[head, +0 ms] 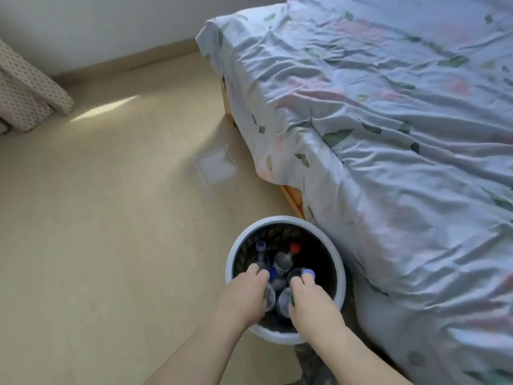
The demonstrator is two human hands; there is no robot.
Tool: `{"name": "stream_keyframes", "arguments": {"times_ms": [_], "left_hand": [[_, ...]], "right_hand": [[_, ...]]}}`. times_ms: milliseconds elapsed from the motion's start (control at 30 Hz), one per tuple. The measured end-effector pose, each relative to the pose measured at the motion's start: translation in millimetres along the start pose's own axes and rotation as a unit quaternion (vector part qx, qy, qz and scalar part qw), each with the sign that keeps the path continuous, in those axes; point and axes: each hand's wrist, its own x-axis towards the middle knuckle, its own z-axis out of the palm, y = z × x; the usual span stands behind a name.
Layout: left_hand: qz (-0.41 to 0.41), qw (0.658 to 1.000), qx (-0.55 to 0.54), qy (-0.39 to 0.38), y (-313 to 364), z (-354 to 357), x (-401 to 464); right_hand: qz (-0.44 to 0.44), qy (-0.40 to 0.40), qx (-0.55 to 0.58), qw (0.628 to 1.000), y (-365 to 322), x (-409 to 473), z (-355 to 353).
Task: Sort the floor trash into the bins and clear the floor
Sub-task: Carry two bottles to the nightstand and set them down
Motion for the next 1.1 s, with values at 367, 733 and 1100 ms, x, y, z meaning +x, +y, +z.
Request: {"name": "stream_keyframes", "arguments": {"times_ms": [367,733,1100], "left_hand": [[0.002,0.999,0.029,0.013,47.2,-122.0,-54.0],[0.081,0.978,0.031,0.19,208.2,-389.2,-295.5],[0.282,0.92,0.073,0.263,376.7,-474.8,-395.4]], "right_hand": [[0.002,0.043,0.028,0.999,-8.6,-66.8,-125.5],[0.013,0.184,0.094,0.978,-40.3,-357.0,-405.7],[0.106,0.279,0.121,0.947,27.2,-578.1,-477.6]]}}
